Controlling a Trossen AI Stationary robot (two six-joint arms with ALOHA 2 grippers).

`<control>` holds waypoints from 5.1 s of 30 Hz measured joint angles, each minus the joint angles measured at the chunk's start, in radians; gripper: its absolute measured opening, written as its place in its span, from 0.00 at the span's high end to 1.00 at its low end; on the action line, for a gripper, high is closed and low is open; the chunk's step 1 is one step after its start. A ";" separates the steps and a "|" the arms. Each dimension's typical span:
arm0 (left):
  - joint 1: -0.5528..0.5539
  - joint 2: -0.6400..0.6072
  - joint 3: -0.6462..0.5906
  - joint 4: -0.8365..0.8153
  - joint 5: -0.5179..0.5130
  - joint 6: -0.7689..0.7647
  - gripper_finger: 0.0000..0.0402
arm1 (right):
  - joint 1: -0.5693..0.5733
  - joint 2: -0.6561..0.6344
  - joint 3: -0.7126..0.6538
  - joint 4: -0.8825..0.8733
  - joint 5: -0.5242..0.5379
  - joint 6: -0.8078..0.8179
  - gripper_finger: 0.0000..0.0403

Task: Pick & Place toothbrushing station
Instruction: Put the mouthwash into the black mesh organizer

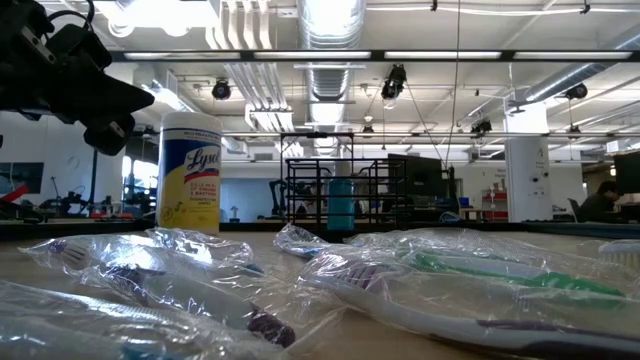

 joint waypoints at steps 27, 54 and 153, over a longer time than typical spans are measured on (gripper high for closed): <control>0.000 0.000 0.000 -0.006 0.000 0.000 0.97 | -0.011 -0.002 -0.039 0.029 -0.022 0.154 0.77; 0.000 0.072 0.000 -0.006 0.000 -0.013 0.97 | -0.292 -0.736 -0.359 0.625 -0.228 0.454 0.77; 0.000 0.084 0.000 0.055 -0.184 0.083 0.97 | -0.766 -0.284 0.248 -0.270 0.115 0.205 0.77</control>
